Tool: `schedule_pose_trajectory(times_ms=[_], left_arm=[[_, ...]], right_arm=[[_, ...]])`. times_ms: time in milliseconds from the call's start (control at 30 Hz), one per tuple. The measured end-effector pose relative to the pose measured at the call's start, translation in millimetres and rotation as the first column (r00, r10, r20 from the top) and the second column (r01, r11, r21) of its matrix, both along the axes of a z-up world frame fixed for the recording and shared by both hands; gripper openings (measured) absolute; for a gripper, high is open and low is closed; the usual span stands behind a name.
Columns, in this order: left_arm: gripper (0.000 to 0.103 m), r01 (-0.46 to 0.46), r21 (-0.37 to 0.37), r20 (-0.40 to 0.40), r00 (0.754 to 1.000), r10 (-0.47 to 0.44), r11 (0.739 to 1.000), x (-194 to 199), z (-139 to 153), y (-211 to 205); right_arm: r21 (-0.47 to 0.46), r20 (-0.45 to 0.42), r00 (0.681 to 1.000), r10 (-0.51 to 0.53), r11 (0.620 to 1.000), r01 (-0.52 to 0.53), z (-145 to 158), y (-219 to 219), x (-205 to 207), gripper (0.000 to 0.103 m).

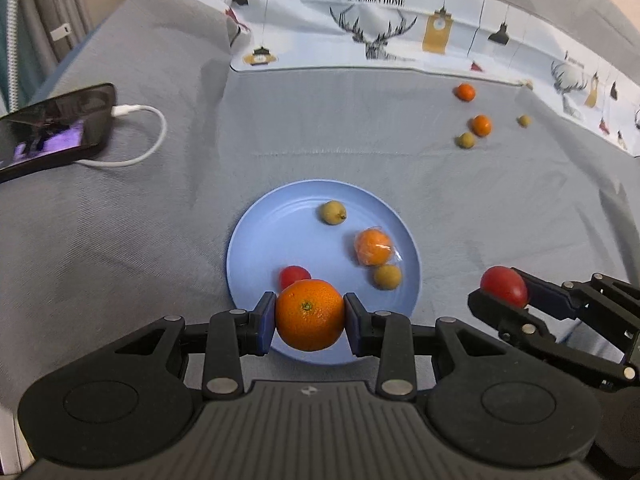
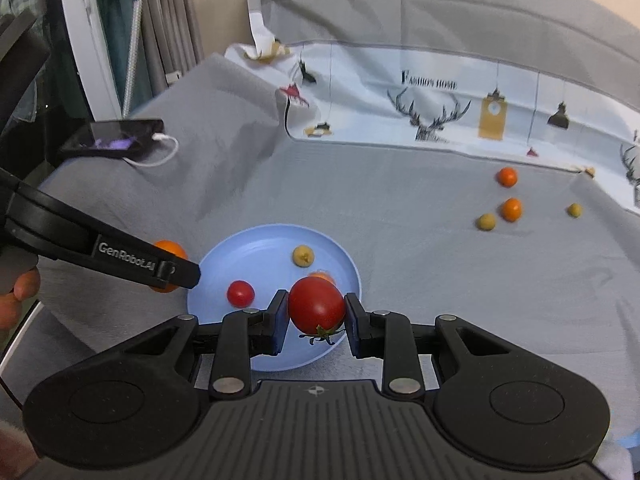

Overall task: Organize fruits
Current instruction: 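Open both tools to drop the mandarin and tomato onto the plate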

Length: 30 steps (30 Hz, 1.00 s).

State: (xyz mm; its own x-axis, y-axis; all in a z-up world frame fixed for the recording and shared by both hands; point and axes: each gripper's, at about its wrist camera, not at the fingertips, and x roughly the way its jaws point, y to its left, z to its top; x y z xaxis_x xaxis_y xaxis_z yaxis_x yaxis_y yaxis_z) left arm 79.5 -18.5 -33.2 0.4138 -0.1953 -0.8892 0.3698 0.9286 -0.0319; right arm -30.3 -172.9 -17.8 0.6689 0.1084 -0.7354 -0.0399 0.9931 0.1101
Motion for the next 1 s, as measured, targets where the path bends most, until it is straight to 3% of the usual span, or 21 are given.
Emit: schedule_pose_trajectory(times_ms=[467,500,533,567,600,633,667,733,867,1000], left_arm=[[0.041,0.015,0.121,-0.090,0.996,-0.005,0.993,56.2,-72.0,-21.0],[0.043,0.011,0.118,-0.091,0.996,-0.001,0.993,59.1,-73.1,-21.0],[0.057,0.007,0.113,-0.088,0.996,0.003,0.994,60.7,-73.3,-19.9],[0.069,-0.001,0.107,-0.084,0.996,0.010,0.994,61.5,-70.9,-18.8],[0.089,-0.012,0.094,-0.072,0.997,0.019,0.995,61.3,-66.6,-17.1],[0.099,-0.021,0.072,-0.053,0.998,0.025,0.997,59.7,-60.1,-14.9],[0.102,-0.017,0.046,-0.033,0.999,0.019,0.999,55.6,-52.4,-12.9],[0.102,-0.001,0.028,-0.016,1.000,0.001,1.000,46.3,-38.7,-9.9],[0.102,0.011,0.042,0.006,1.000,-0.012,0.999,14.9,-18.6,-5.6],[0.102,-0.004,0.068,0.063,0.998,-0.001,0.998,-26.3,-1.2,4.1]], right_arm=[[-0.025,-0.109,0.991,0.079,0.996,-0.082,-65.5,14.0,58.9,0.031],[-0.026,-0.108,0.990,0.089,0.995,-0.092,-67.3,13.9,62.2,0.031],[-0.025,-0.108,0.989,0.096,0.995,-0.100,-68.1,14.3,64.3,0.031],[-0.021,-0.108,0.989,0.102,0.994,-0.105,-68.6,14.0,66.6,0.034],[-0.017,-0.113,0.987,0.111,0.993,-0.114,-67.8,13.1,68.2,0.039],[-0.014,-0.112,0.987,0.112,0.993,-0.114,-65.3,12.0,68.3,0.053],[-0.012,-0.105,0.989,0.102,0.995,-0.104,-61.1,10.0,66.5,0.067],[-0.008,-0.099,0.992,0.080,0.997,-0.081,-51.8,5.4,59.6,0.081],[0.031,-0.124,0.992,0.029,0.999,-0.025,-31.0,-4.0,34.9,0.094],[0.064,-0.124,0.992,-0.013,0.998,0.021,-10.7,-6.4,-1.1,0.098]])
